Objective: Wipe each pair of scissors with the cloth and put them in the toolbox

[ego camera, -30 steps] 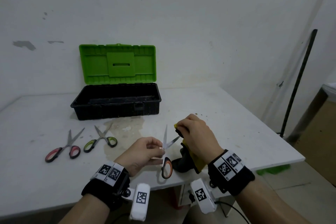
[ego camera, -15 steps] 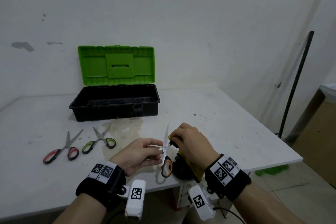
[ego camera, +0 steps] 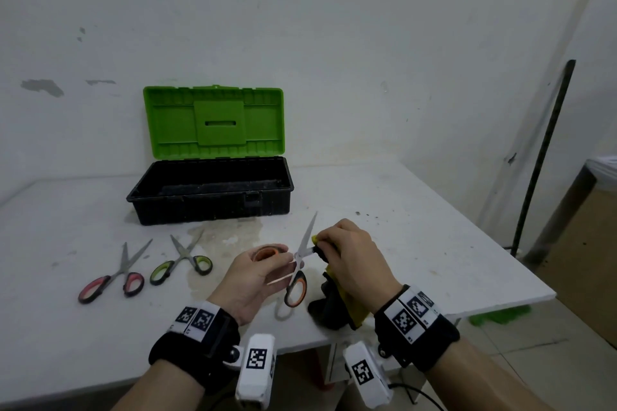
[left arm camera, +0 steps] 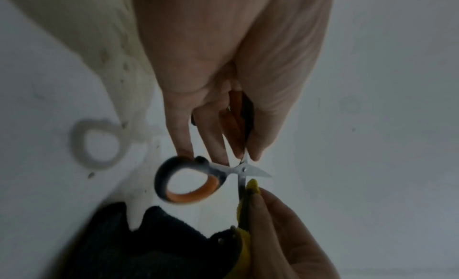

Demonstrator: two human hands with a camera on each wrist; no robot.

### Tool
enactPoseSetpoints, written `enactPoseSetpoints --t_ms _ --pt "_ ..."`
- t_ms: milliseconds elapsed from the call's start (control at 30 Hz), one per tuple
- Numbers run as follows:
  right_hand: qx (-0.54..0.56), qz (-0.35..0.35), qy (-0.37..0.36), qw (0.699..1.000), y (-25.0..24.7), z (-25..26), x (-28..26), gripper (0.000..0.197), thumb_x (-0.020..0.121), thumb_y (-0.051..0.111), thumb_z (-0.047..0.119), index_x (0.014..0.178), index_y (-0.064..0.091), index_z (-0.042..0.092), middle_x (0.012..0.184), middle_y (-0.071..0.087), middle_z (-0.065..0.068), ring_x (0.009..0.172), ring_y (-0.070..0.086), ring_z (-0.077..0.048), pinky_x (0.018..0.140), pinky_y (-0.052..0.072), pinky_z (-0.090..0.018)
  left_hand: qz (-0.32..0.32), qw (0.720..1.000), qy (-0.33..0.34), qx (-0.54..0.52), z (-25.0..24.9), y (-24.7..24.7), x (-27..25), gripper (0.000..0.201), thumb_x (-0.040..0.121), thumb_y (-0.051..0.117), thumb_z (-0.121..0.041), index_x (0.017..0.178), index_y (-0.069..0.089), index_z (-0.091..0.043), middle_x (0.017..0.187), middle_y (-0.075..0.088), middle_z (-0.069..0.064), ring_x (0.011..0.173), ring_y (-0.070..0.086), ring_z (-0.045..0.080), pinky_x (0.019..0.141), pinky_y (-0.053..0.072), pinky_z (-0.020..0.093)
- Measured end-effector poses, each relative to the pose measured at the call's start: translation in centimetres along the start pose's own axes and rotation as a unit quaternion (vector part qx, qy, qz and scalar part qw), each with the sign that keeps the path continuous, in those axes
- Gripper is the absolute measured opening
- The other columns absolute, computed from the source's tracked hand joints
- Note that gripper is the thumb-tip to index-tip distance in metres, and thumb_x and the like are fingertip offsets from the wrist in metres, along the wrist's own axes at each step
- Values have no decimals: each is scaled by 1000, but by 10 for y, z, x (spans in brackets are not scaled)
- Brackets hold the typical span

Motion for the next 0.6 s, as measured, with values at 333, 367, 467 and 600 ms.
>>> enactPoseSetpoints --t_ms 333,367,467,600 --pt "38 -34 -20 998 -1 7 1 18 97 56 30 103 71 24 98 54 10 84 57 -11 76 53 -35 -50 994 47 -84 2 10 3 15 96 62 -18 107 61 -7 90 74 10 96 74 29 72 58 35" --pt "39 -29 -20 999 0 7 -1 18 97 56 30 103 71 25 98 54 11 85 57 -11 77 53 -34 -59 994 55 -79 2 11 3 14 97 61 -17 107 61 -7 90 74 10 94 74 28 71 58 34" --pt "39 -15 -27 999 2 9 -4 18 97 56 29 105 71 25 98 54 12 85 56 -9 77 53 -33 -70 993 62 -66 5 9 3 9 96 62 -11 104 62 -6 93 74 13 88 74 25 66 59 29" --pt "35 2 -45 998 2 14 -6 18 97 56 28 105 71 26 99 55 11 87 57 -11 79 52 -32 -103 991 67 -47 7 4 7 16 91 69 -9 105 66 -3 94 73 17 87 72 24 68 58 29"
Point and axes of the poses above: each hand's wrist, its own x-axis towards the middle knuckle, its own y-axis out of the palm, z = x × y, the point moved 3 cm from there along x, towards the middle knuckle
